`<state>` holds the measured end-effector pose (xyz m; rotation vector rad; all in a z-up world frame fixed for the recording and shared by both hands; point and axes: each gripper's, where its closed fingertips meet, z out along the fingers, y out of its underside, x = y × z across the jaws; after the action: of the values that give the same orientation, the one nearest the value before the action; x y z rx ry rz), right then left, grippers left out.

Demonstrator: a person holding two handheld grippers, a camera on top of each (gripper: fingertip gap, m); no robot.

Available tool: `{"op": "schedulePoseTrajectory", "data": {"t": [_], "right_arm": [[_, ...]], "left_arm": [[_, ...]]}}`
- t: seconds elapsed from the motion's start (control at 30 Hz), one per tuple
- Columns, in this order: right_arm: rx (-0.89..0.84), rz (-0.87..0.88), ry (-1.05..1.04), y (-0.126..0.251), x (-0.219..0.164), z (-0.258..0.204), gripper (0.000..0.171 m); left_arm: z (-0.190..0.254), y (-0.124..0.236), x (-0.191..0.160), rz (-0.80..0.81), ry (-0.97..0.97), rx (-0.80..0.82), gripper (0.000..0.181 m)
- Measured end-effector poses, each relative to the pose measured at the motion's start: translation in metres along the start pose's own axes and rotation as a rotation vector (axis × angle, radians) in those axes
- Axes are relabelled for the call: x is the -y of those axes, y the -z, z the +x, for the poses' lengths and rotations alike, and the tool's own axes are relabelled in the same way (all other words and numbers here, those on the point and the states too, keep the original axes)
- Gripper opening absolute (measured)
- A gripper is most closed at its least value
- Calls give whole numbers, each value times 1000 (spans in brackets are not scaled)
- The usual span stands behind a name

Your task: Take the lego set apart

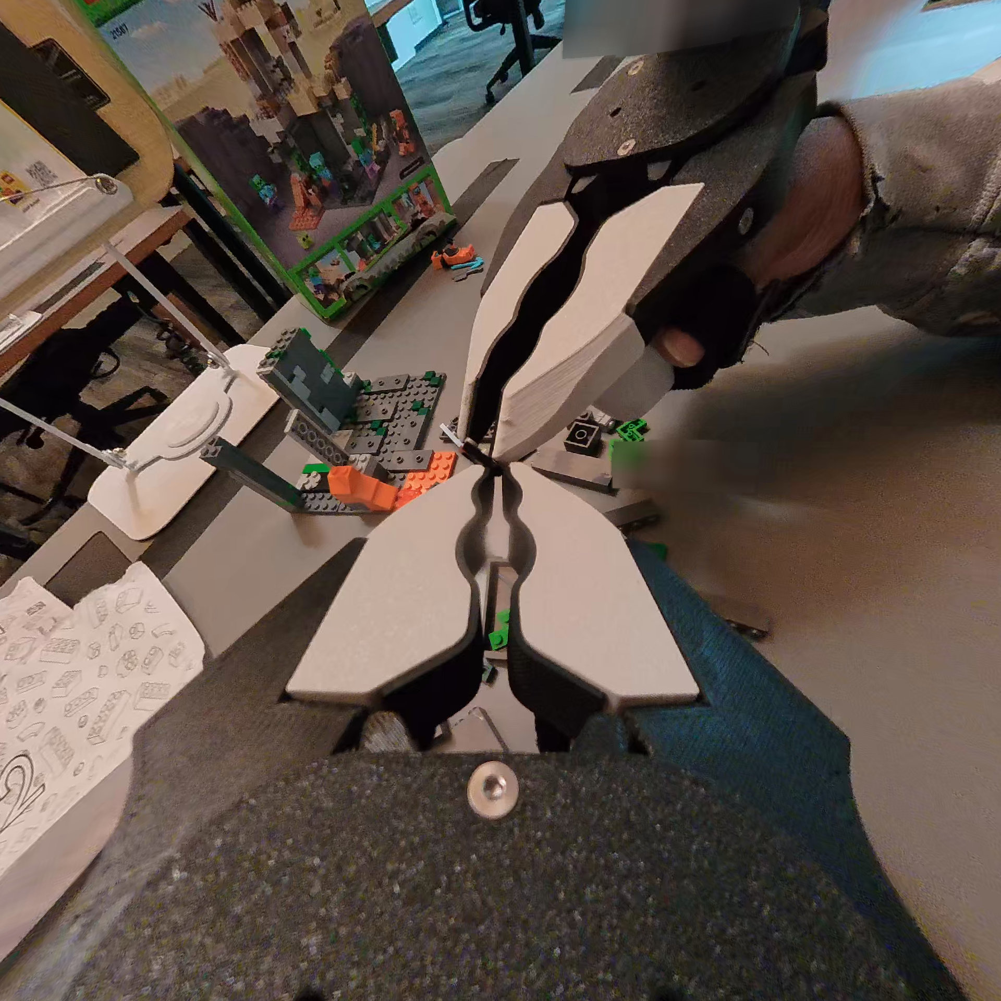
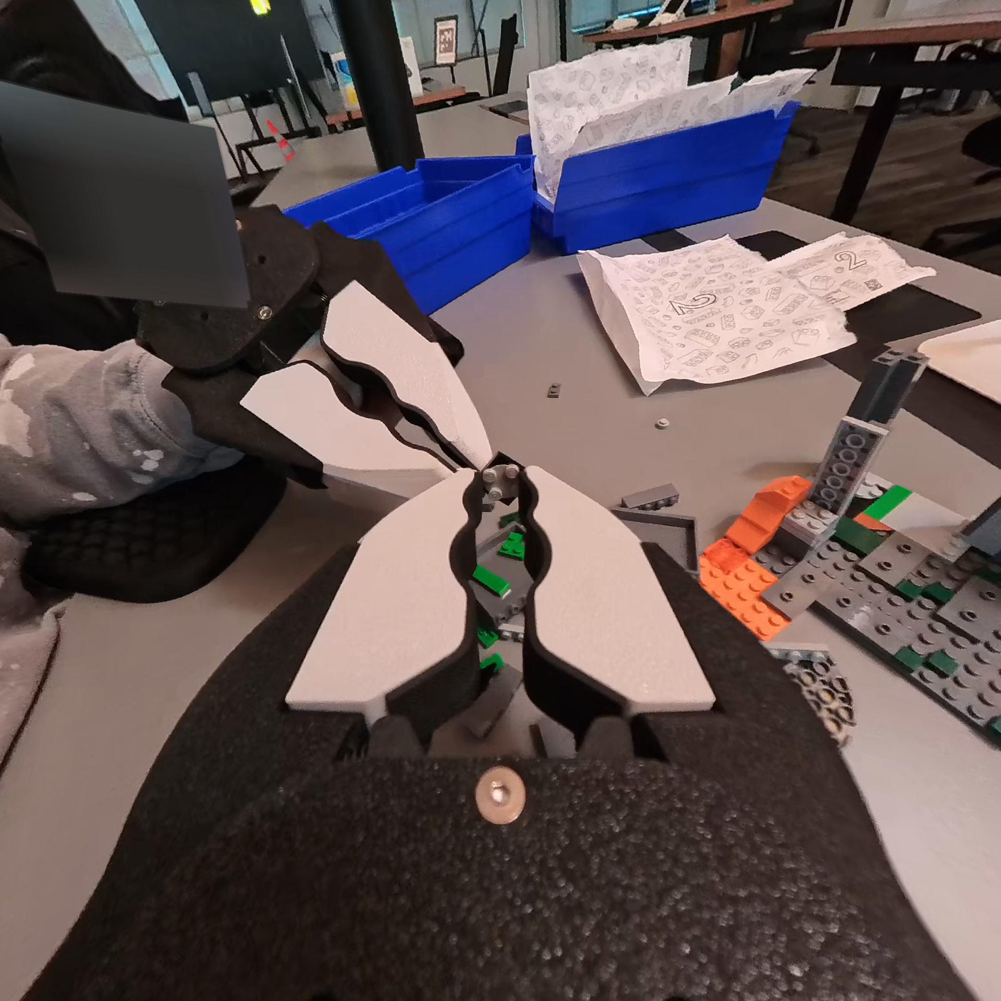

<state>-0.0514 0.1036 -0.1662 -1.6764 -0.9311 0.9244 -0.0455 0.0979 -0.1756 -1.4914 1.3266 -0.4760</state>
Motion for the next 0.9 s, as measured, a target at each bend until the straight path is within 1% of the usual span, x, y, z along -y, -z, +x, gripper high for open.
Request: {"op": "schedulePoseTrajectory", "data": {"t": [0.17,0.33,0.4,0.57,0.63,0.7,0.9], "right_arm": [[27,3,-23,0,-2,-1,12],[89,10,-52,3,-4,-6,15],[114,9,-54,4,-5,-9,19],[137,2,-42,5,-7,-11,18],[137,-1,-16,6,-8,-12,17],[121,-5,18,7,-8,-11,12],[85,-21,73,6,-8,-10,11]], "left_arm": [[2,-1,-1,-21,-44,12,3],[6,0,-2,-18,-48,-20,3],[7,0,-2,-19,-44,-33,3],[12,1,-3,-10,-81,-61,3],[14,2,-2,-7,-75,-75,3],[16,3,0,0,-73,-87,3],[14,1,-1,-13,-62,-74,3]]}}
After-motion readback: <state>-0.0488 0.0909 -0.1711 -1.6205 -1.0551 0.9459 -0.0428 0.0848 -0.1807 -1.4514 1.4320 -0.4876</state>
